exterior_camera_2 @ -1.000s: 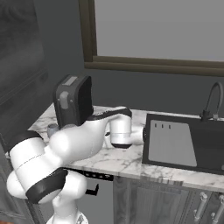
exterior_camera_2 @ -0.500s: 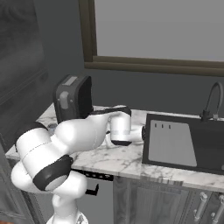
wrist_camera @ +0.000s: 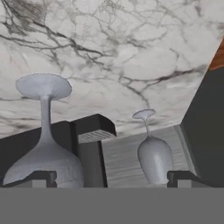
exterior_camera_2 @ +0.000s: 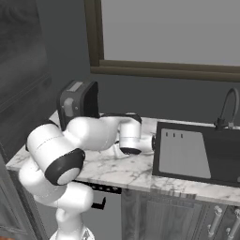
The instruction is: Retrieve the wine glasses from the counter and place one next to each plate.
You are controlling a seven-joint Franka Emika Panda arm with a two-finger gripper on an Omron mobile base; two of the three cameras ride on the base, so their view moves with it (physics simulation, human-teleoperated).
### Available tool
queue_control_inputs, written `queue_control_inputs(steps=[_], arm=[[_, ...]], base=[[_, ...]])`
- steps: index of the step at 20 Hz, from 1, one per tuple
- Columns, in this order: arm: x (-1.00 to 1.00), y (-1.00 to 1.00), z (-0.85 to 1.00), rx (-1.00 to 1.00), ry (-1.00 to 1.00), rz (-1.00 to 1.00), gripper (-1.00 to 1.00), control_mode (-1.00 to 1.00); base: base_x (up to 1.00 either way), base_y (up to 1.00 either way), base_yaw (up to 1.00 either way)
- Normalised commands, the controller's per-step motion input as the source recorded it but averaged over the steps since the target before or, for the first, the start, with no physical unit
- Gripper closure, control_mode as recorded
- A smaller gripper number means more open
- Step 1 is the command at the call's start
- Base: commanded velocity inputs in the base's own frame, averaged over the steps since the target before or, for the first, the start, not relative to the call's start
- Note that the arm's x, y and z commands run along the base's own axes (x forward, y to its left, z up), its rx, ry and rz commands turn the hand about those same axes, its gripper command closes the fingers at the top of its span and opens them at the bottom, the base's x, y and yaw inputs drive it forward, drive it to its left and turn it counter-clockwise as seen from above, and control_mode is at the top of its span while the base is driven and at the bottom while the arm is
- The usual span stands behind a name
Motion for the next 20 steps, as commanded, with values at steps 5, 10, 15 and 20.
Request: queue_control_inputs(steps=[5, 10, 15, 20], arm=[[0.02, 0.0, -0.22, 0.0, 0.0, 0.0, -1.0, -1.0], [0.16, 0.0, -0.17, 0.0, 0.0, 0.0, -1.0, -1.0], [0.21, 0.0, -0.1, 0.0, 0.01, 0.0, -1.0, -1.0], [0.36, 0.01, -0.1, 0.0, 0.04, 0.0, -1.0, -1.0]], base=[[0.0, 0.0, 0.0], [0.0, 0.0, 0.0], [0.0, 0.0, 0.0], [0.0, 0.0, 0.0]])
